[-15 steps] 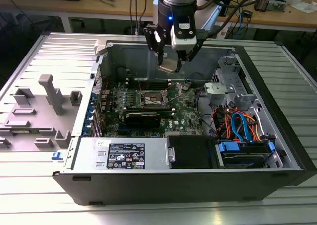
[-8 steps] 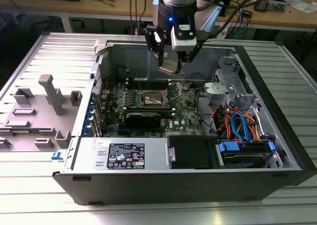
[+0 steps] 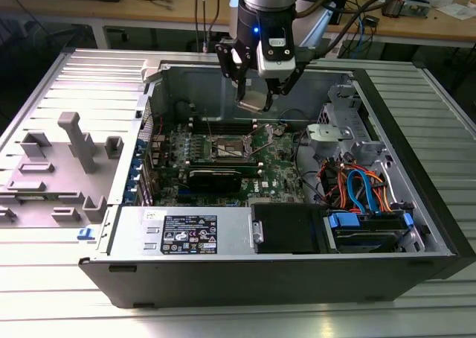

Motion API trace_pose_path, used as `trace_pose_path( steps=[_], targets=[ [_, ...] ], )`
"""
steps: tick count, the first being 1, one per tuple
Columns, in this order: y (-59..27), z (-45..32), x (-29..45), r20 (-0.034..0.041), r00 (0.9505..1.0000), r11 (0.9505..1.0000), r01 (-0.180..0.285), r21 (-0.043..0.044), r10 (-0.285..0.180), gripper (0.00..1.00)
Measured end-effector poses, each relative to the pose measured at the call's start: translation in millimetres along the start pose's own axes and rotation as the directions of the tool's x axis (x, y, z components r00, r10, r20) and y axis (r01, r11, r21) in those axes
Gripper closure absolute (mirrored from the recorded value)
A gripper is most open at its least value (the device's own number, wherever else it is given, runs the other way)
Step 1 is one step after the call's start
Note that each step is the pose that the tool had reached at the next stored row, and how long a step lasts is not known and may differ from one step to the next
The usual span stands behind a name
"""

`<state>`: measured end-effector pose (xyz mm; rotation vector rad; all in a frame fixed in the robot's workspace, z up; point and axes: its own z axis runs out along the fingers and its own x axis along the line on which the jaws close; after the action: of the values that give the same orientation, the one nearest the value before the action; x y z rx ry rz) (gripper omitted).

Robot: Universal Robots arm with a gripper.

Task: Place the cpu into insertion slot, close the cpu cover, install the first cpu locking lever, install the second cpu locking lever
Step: 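Place the cpu into insertion slot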

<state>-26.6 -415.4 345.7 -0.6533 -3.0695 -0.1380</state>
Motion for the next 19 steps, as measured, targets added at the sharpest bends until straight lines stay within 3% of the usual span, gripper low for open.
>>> trace_pose_path(
  steps=[5, 9, 19],
  targets=[
    [-0.4, 0.7, -0.2, 0.0043, 0.9987, 0.9988, -0.050, -0.0010, 0.050, 0.45],
    [-0.5, 1.6, -0.2, 0.0086, 0.9946, 0.9946, -0.103, -0.0024, 0.103, 0.45],
    [-0.5, 1.8, -0.2, 0.0095, 0.9933, 0.9933, -0.115, -0.0026, 0.115, 0.45]
  ],
)
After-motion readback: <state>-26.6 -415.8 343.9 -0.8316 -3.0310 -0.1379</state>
